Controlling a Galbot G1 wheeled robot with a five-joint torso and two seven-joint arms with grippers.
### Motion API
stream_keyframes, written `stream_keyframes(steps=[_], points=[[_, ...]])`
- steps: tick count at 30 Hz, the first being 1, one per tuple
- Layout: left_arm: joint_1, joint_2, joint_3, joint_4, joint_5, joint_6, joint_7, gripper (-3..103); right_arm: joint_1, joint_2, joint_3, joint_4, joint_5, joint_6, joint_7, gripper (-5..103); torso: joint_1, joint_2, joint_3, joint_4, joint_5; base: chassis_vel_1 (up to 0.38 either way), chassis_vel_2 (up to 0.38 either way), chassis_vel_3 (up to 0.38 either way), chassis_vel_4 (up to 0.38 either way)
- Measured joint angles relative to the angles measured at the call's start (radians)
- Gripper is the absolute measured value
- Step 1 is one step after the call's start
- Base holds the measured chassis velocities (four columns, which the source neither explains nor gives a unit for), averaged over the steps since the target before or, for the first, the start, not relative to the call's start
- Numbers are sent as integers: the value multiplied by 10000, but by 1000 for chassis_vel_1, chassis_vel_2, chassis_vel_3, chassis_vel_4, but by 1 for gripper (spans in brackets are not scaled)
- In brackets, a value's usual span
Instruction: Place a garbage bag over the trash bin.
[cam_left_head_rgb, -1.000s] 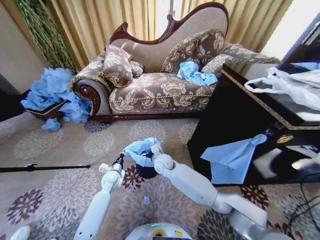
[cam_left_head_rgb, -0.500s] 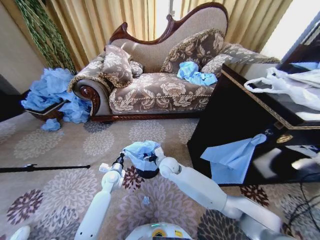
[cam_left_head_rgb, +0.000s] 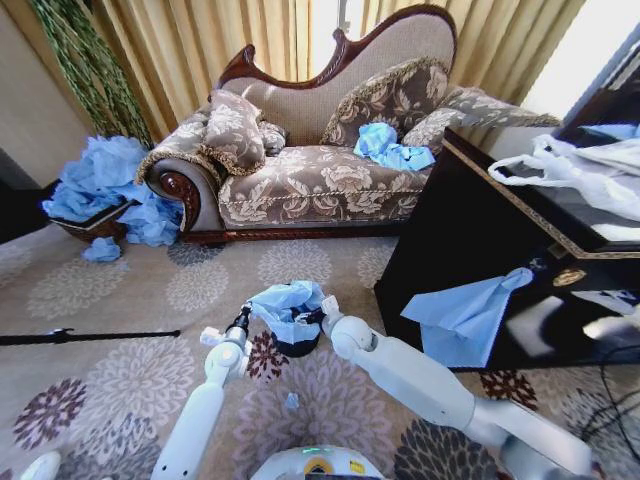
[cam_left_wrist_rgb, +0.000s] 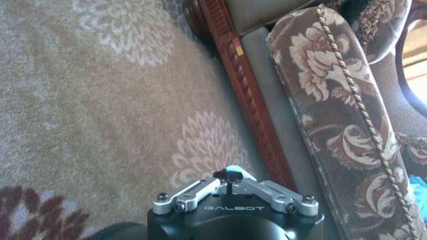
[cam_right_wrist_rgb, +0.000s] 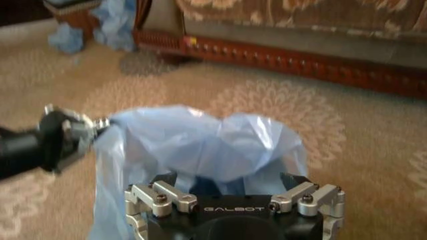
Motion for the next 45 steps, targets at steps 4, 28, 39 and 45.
stream_keyframes(steps=[4,28,39,45], points=[[26,-15,28,19,55,-5,9,0,32,52,315,145,33,192,91,100,0,0,0,-1,0,0,0,0,0],[-12,116,300,128,302,208,284,64,-2344,173,3343,-58,2626,834,674,77,1,0,0,-2,0,0,0,0,0],[-47,85,347,162,321,97,222,55,-2816,444,3447,-257,2709,934,476,38,1,0,0,0,0,0,0,0,0],[34,95,284,153,307,69,216,38,-2867,417,3530,-357,2608,1044,369,17,0,0,0,0,-1,0,0,0,0]])
